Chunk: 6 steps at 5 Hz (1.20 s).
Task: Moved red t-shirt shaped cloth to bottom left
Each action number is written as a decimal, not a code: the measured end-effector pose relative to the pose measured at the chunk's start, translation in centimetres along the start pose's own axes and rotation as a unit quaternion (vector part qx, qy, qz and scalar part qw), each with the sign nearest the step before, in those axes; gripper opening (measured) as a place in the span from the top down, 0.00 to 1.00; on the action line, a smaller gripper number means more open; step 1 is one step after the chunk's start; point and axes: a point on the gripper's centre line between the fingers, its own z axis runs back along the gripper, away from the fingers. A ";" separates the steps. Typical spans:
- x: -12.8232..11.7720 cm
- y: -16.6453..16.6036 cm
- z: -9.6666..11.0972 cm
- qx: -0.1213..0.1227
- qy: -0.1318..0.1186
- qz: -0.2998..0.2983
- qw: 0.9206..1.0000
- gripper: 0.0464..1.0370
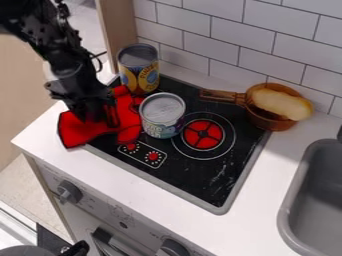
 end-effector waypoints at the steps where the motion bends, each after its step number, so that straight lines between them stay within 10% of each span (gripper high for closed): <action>1: 0.1 0.0 -0.3 0.012 -0.003 0.010 1.000 0.24; 2: 0.2 -0.1 -0.8 0.024 -0.001 0.014 1.000 0.07; 4: 0.6 -0.6 -1.1 0.031 -0.018 0.014 0.999 0.62; 6: 0.7 0.0 -1.3 0.044 -0.007 0.012 0.999 0.98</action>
